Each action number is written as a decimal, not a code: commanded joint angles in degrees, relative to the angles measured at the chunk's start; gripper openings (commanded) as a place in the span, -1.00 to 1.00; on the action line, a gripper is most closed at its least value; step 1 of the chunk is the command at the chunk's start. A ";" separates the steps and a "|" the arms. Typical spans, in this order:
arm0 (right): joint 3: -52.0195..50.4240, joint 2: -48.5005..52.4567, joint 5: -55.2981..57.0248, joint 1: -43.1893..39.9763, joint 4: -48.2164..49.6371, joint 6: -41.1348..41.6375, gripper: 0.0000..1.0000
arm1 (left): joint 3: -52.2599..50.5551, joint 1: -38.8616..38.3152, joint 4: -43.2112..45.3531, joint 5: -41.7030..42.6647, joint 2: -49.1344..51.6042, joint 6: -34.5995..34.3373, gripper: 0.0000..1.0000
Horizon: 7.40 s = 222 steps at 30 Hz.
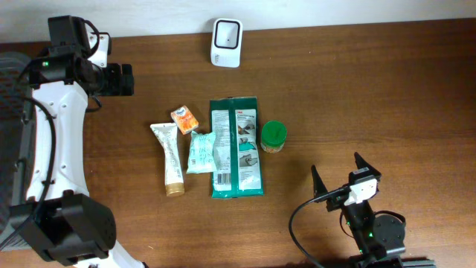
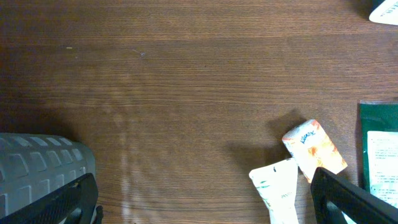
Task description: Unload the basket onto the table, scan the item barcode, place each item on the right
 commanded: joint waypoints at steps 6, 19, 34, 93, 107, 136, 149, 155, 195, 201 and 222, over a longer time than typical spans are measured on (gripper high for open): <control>8.33 5.75 -3.69 0.20 -0.59 0.50 0.97 | 0.57 0.37 -0.07 0.85 -0.50 0.92 0.98; 69.40 62.40 -9.66 0.26 -45.53 0.28 0.96 | 0.57 0.37 -0.04 0.83 -0.50 0.92 0.98; 79.62 89.59 -4.96 8.00 -43.69 26.36 0.84 | 0.57 0.37 -0.04 0.83 -0.50 0.92 0.99; 87.34 111.30 -5.29 13.31 -54.82 -18.97 0.96 | 0.57 0.37 -0.07 0.83 -0.50 0.92 0.98; 83.38 111.27 -1.42 13.27 -49.59 -21.84 0.40 | 0.57 0.37 -0.07 0.85 -0.50 0.92 0.98; 105.22 109.13 -78.79 8.70 -61.92 -1.29 -0.20 | 0.57 0.37 -0.07 0.85 -0.50 0.92 0.98; 105.20 109.13 -58.82 8.13 -52.61 14.47 -0.21 | 0.57 0.37 -0.07 0.83 -0.50 0.92 0.98; 105.13 109.79 -5.60 14.05 -43.12 9.51 -0.20 | 0.57 0.37 -0.07 0.83 -0.50 0.92 0.99; 99.12 110.60 -2.32 -3.89 -54.77 -4.39 -0.06 | 0.57 0.37 -0.07 0.83 -0.50 0.92 0.98; 89.88 113.15 -5.51 -12.94 -47.12 -4.42 -0.04 | 0.57 0.37 -0.07 0.83 -0.50 0.92 0.98; 101.90 102.90 -15.02 -13.27 -57.96 6.75 0.97 | 0.57 0.37 -0.07 0.83 -0.50 0.92 0.98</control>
